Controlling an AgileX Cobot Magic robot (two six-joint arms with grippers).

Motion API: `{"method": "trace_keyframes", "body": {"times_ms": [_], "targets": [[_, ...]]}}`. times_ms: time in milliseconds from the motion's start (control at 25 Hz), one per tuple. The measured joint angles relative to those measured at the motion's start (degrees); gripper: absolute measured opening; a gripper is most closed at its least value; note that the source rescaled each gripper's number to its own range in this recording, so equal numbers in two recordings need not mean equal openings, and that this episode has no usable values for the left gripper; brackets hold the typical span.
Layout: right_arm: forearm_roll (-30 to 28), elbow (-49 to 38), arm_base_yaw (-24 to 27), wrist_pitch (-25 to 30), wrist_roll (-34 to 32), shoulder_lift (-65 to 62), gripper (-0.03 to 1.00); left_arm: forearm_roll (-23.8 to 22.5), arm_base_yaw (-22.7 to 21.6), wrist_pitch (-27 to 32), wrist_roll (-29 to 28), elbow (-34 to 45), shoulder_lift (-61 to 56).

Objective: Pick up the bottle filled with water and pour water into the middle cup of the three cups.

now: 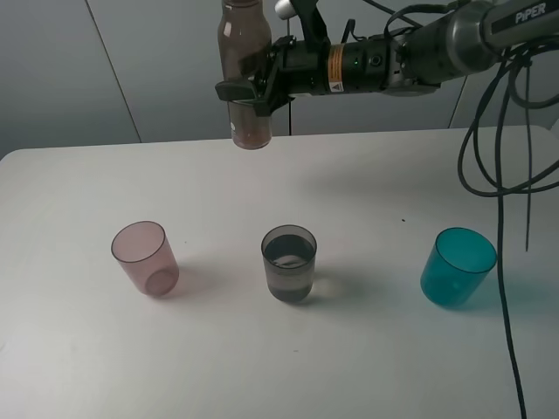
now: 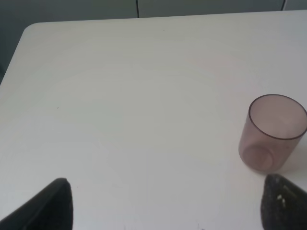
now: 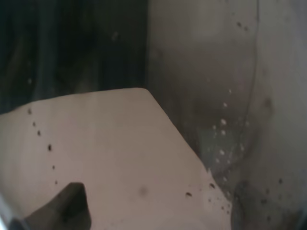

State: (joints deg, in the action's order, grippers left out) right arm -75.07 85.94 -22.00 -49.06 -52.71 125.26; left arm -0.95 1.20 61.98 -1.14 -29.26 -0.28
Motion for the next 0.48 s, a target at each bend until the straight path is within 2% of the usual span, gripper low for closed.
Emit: {"method": "trace_keyframes", "body": {"times_ms": [280,480], "targets": [[-0.83,8.06,-1.12,0.23,-1.0,9.49,0.0,0.0,0.0,0.0,-0.2,0.0,0.0],[0.4,9.12,-1.2,2.8,-1.0,12.56,0.0,0.0,0.0,0.0,-0.2,0.0,0.0]]}}
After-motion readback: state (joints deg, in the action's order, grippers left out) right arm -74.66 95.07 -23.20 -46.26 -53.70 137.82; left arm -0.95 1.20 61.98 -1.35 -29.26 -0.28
